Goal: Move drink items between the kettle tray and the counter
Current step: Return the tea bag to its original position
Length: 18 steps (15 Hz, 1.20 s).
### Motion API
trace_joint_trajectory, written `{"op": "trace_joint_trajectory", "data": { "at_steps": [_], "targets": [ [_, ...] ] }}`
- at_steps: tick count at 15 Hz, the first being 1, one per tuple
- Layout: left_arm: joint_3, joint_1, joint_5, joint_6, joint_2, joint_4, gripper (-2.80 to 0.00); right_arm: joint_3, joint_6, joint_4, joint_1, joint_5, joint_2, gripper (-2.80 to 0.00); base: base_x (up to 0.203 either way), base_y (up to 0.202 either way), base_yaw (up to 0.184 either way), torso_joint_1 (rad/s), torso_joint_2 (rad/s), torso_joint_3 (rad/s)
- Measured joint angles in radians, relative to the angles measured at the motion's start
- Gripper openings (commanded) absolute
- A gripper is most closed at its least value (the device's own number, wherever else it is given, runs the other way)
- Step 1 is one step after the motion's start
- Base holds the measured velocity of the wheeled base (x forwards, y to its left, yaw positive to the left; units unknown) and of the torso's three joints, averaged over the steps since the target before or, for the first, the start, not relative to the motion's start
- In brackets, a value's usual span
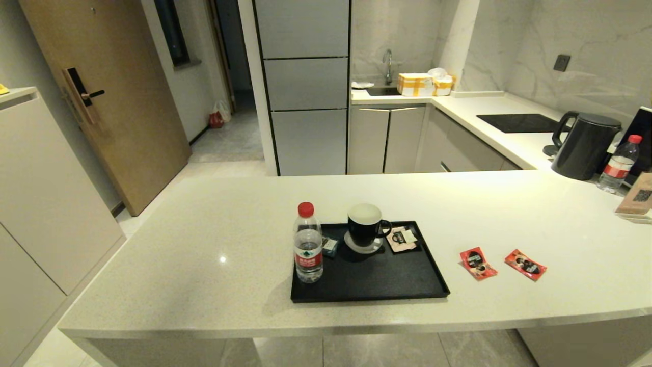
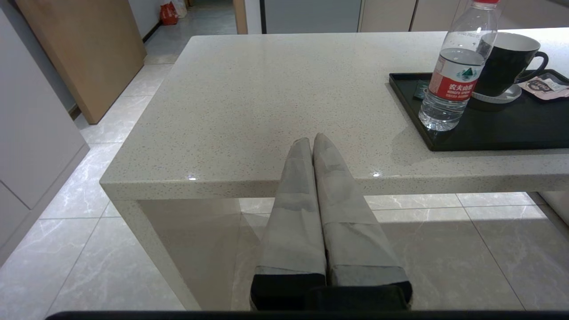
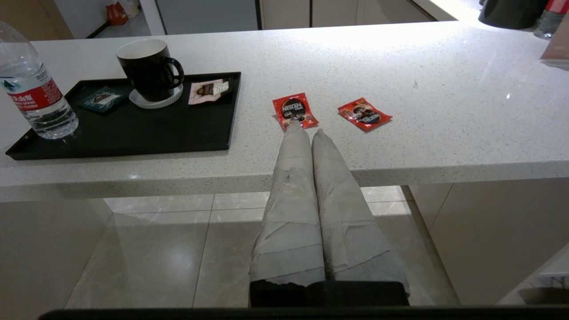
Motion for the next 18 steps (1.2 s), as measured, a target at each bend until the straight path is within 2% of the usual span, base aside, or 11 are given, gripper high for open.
{"op": "trace_joint_trajectory", "data": {
  "at_steps": [18],
  "targets": [
    [0.000,0.000,0.000,0.000,0.000,0.000,-2.80,0.000,0.000,0.000,0.001,0.000,0.000,-2.80,0.000,0.000,0.000,0.000,0.00,0.000]
  ]
}}
